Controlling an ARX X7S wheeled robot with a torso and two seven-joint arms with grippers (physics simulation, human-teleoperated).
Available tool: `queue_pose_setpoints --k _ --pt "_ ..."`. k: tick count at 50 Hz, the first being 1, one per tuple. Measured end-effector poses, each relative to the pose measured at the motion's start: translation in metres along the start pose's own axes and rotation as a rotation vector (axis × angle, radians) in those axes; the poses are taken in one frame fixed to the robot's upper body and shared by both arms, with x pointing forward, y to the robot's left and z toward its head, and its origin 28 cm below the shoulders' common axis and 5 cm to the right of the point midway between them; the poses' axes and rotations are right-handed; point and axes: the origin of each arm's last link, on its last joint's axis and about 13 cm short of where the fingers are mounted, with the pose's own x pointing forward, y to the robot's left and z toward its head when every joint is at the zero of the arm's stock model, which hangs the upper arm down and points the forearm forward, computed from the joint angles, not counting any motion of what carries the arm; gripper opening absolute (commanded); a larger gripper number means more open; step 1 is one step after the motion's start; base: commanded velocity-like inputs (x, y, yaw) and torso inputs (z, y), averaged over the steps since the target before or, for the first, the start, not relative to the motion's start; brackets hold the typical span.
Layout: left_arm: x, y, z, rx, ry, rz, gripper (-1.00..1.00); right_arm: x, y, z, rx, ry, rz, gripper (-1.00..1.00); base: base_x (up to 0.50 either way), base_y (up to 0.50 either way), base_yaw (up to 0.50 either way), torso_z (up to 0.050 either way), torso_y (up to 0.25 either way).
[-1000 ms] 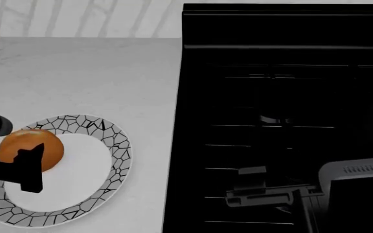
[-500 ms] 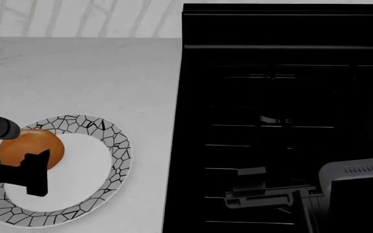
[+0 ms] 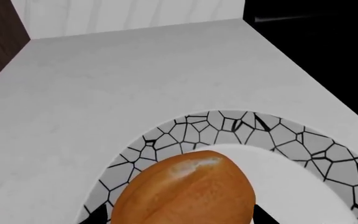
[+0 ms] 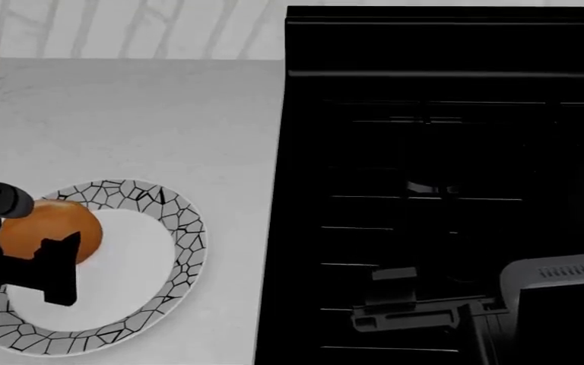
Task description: Pick the chicken breast from the plate and place it in the pan.
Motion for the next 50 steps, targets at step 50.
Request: queue_pose_setpoints --k 50 --pt "-0.07 -0.023 0.098 0.132 -0.451 -0.031 -1.0 0.034 -0.014 0.038 0.0 -0.194 -0.097 1.0 0.0 -0.29 0.0 0.0 0.0"
